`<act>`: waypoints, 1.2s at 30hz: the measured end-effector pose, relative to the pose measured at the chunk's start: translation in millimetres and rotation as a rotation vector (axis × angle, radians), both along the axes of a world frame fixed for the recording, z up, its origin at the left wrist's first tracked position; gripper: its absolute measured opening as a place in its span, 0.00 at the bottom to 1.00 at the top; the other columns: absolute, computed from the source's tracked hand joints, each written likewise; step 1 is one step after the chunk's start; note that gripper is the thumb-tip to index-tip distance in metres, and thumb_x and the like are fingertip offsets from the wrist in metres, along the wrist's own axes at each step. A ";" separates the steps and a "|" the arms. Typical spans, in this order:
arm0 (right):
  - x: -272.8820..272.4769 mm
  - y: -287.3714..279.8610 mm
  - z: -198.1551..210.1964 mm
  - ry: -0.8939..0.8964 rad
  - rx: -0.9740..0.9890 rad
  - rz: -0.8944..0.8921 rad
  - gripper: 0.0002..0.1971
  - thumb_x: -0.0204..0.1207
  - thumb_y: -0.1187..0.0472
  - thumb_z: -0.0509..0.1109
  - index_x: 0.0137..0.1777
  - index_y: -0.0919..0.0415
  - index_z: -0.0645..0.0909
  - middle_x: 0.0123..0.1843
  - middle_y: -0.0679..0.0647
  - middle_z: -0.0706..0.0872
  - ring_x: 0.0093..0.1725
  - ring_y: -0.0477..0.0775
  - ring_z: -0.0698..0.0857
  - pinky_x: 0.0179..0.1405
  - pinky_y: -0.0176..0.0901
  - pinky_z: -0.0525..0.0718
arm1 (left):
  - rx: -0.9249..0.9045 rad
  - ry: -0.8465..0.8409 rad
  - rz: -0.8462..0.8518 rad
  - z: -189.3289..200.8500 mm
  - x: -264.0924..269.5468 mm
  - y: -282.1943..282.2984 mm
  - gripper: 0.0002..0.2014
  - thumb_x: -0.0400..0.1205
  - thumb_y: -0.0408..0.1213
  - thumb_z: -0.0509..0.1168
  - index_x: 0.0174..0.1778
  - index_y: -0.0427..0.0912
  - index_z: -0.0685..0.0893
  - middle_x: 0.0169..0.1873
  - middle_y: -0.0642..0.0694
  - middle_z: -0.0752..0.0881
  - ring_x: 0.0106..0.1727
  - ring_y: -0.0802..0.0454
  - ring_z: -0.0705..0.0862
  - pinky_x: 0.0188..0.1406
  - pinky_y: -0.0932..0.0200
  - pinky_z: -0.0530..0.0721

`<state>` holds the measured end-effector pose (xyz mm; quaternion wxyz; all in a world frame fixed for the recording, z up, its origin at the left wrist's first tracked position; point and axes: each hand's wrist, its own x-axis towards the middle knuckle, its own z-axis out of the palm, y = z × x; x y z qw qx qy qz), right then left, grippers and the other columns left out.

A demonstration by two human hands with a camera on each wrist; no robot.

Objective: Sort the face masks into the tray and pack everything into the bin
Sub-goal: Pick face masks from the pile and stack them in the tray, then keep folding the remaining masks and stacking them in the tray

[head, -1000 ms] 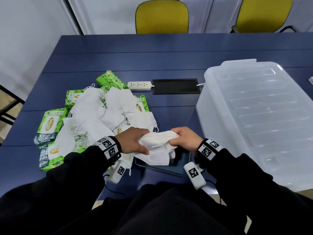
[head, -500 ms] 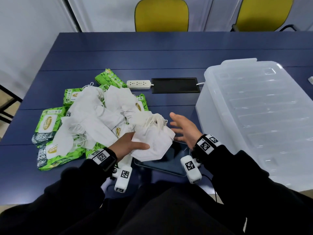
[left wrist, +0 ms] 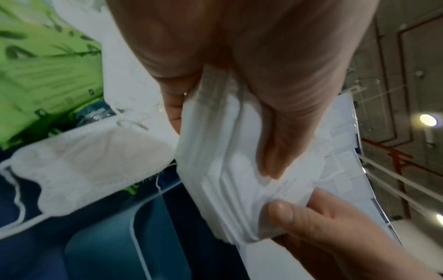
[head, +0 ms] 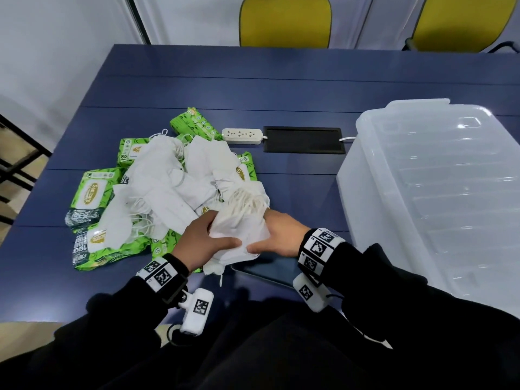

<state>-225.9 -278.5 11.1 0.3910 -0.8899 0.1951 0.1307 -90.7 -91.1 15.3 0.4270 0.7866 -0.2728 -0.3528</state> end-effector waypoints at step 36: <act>89.2 62.8 8.1 -0.352 1.123 -0.937 0.20 0.81 0.52 0.75 0.65 0.66 0.86 0.61 0.63 0.91 0.64 0.65 0.89 0.70 0.64 0.83 | -0.143 -0.135 0.113 -11.6 29.3 42.2 0.42 0.56 0.66 0.82 0.60 0.70 0.64 0.61 0.63 0.84 0.58 0.70 0.83 0.51 0.67 0.83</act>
